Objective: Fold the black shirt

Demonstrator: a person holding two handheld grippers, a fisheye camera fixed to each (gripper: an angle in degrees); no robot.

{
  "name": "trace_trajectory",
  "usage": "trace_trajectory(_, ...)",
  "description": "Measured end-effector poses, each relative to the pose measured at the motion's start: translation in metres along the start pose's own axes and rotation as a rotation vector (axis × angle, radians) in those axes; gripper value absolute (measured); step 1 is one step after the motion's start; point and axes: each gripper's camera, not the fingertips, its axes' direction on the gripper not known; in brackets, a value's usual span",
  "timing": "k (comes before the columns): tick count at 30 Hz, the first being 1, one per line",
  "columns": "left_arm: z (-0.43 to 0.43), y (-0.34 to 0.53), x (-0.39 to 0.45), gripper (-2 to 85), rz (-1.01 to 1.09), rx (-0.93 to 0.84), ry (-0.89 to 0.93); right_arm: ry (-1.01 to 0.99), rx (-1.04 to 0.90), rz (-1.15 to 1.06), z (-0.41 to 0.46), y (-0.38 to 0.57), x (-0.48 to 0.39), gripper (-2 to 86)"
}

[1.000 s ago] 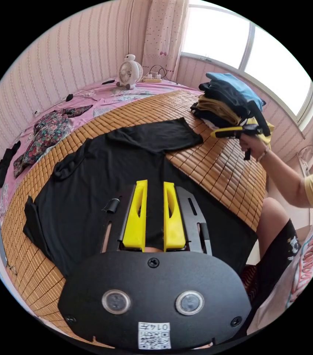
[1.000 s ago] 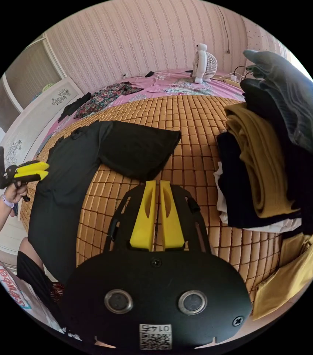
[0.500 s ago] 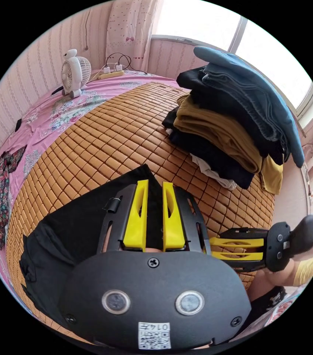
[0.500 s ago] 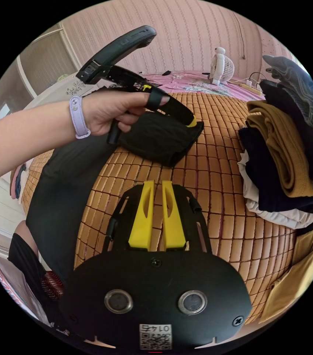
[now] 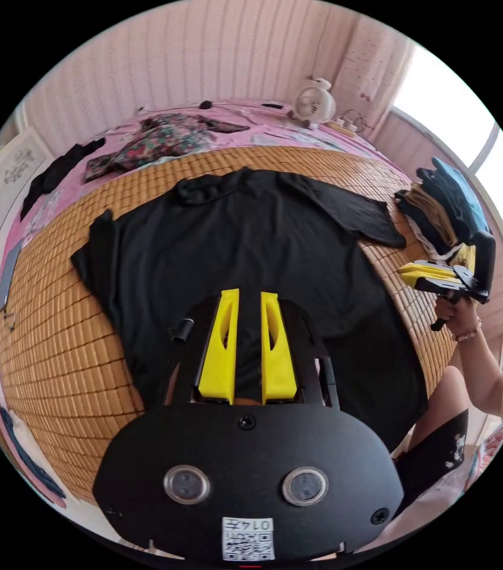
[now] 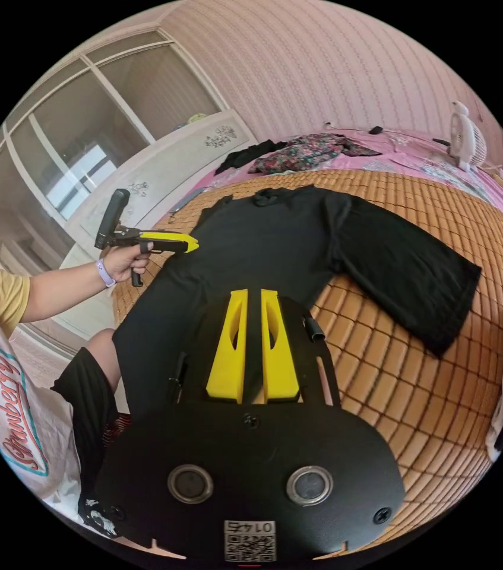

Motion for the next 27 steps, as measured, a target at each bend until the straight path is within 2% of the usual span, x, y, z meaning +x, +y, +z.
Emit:
trace_trajectory(3, -0.019, 0.030, -0.079, 5.9, -0.163, 0.037, -0.055, 0.017, -0.104, -0.132, 0.062, -0.066, -0.037, 2.6)
trace_trajectory(8, -0.023, 0.033, -0.156, 5.7, -0.295, 0.132, -0.010, 0.006, -0.197, -0.299, 0.177, -0.170, -0.089, 3.2)
trace_trajectory(14, -0.022, -0.002, -0.227, 5.3, -0.351, 0.236, -0.005, 0.128, -0.209, -0.154, 0.292, -0.273, -0.087, 6.2)
trace_trajectory(18, -0.010, -0.022, -0.260, 2.8, -0.376, 0.183, 0.006, 0.165, -0.198, -0.028, 0.337, -0.307, -0.063, 8.8)
trace_trajectory(22, -0.008, -0.025, -0.269, 0.7, -0.326, 0.141, -0.009, 0.136, -0.290, 0.066, 0.388, -0.317, -0.047, 6.0)
trace_trajectory(25, -0.025, -0.005, -0.276, -0.1, -0.292, 0.135, 0.016, 0.021, -0.280, -0.009, 0.398, -0.325, -0.068, 4.0)
trace_trajectory(27, -0.062, 0.044, -0.287, -0.1, -0.339, 0.265, 0.084, -0.049, -0.203, -0.134, 0.388, -0.328, -0.092, 2.8)
